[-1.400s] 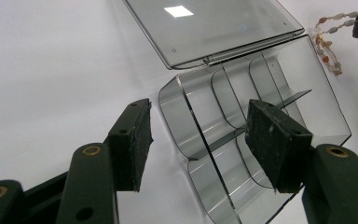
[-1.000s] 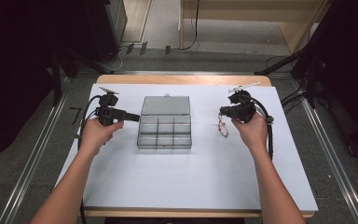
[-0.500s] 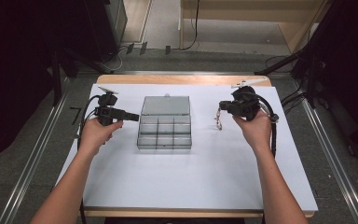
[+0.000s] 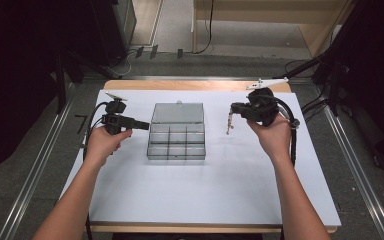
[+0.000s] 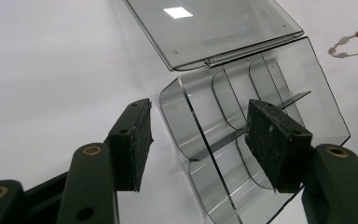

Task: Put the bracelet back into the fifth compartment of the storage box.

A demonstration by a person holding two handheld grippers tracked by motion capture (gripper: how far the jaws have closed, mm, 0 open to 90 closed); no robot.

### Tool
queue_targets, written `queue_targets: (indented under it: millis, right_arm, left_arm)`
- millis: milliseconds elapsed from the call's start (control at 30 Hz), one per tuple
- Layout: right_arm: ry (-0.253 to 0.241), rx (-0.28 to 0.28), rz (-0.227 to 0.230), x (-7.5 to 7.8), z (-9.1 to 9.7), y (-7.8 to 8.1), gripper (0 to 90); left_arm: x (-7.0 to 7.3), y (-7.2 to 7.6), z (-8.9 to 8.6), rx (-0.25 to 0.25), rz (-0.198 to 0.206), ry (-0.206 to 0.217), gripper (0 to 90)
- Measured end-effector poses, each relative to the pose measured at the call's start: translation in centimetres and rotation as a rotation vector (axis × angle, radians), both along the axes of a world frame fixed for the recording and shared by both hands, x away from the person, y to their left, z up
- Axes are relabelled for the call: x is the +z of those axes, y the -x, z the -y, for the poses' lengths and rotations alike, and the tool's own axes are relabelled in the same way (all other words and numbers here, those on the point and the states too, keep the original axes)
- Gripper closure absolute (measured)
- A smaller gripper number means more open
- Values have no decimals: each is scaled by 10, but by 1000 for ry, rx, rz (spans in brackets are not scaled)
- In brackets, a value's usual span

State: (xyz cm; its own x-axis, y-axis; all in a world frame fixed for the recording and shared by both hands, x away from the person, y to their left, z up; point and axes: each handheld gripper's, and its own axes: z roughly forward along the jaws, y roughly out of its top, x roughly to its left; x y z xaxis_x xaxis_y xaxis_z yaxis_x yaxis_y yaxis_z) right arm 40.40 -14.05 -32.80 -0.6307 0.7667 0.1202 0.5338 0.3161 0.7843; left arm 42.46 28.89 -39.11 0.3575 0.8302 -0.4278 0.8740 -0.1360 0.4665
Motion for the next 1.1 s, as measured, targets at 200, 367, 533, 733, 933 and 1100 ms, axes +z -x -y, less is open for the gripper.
queue_targets:
  millis: [200,367,533,733,933,1100]
  right_arm:
    - [-9,27,18,7,-5,5,847]
    - [-19,40,27,12,-8,8,847]
    - [-22,52,34,18,-13,12,847]
    - [-27,75,48,25,-18,16,847]
    - [-45,100,60,29,-22,20,847]
    - [-46,119,61,31,-30,23,847]
  left_arm:
    - [0,0,0,-2,3,-3,419]
    - [0,0,-1,-6,5,-9,419]
    - [0,0,-1,-8,6,-9,418]
    - [0,0,-1,-9,18,-11,414]
    - [0,0,-1,-8,24,-10,412]
    - [1,0,-3,-5,25,-13,411]
